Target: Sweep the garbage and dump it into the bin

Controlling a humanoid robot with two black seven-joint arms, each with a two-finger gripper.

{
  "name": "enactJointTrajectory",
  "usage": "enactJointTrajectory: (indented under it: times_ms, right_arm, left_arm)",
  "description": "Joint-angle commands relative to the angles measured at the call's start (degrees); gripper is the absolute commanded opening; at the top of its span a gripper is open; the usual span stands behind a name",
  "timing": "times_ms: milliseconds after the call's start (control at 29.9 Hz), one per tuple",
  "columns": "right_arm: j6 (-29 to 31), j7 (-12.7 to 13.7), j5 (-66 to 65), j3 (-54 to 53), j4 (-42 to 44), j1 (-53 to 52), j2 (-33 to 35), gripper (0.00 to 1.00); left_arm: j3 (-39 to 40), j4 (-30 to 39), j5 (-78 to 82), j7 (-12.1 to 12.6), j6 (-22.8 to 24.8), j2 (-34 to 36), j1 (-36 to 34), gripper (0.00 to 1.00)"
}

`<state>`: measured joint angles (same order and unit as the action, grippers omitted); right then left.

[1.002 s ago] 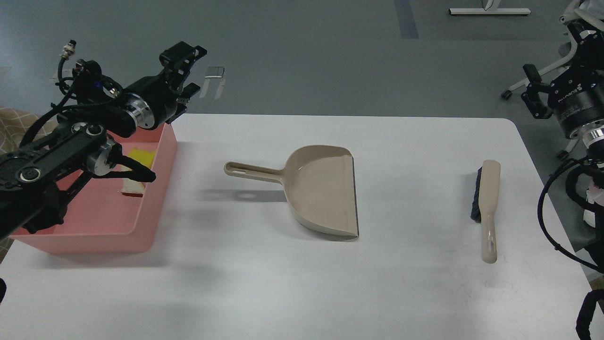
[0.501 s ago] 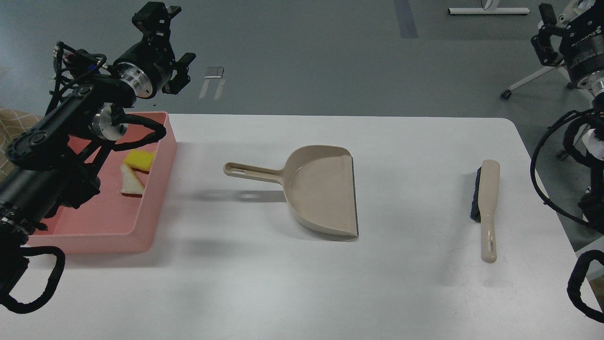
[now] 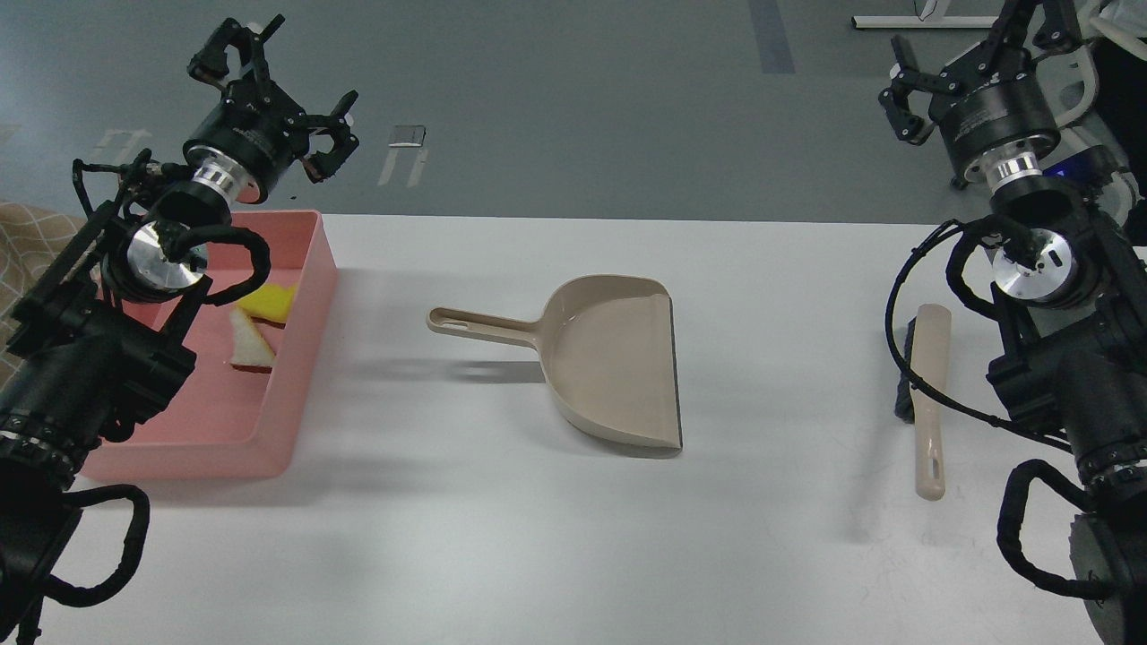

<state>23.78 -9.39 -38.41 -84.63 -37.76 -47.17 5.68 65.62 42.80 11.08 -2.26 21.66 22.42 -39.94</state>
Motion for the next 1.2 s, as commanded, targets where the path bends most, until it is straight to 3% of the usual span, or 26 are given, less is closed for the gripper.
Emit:
enactJointTrajectory:
  times_ms: [0,134,334,535,1169]
  right_arm:
    - [0.39,-0.36,0.36,0.87,0.76,-0.29,0.12,1.00]
    - [0.83,-0.98,0.36,0.79,3.04,-0.38,0.39,1.00]
    - [1.53,-0.98,0.36,0.96,4.89,-0.29,0.56,1.00]
    - [1.53,-0.98,0.45,0.96,4.72,0.24,0.56,1.00]
    - [1.79,-1.33,0.53,0.87,3.66,0.07,0.65,1.00]
  left_arm:
    - [-0.32,-0.44,4.29,-4.76,1.28,0.87,2.32,0.97]
    - [-0.14,-0.96,12.02,-8.72,1.11,0.88,3.47,0.97]
    - [0.83,-1.05,12.03,-8.99,-0.12,0.87,4.70,0.97]
    - [1.09,-1.05,11.95,-11.98,-1.44,1.84,4.26,0.97]
    - [1.00,-1.05,11.86,-11.45,-1.97,4.22,4.08,0.98]
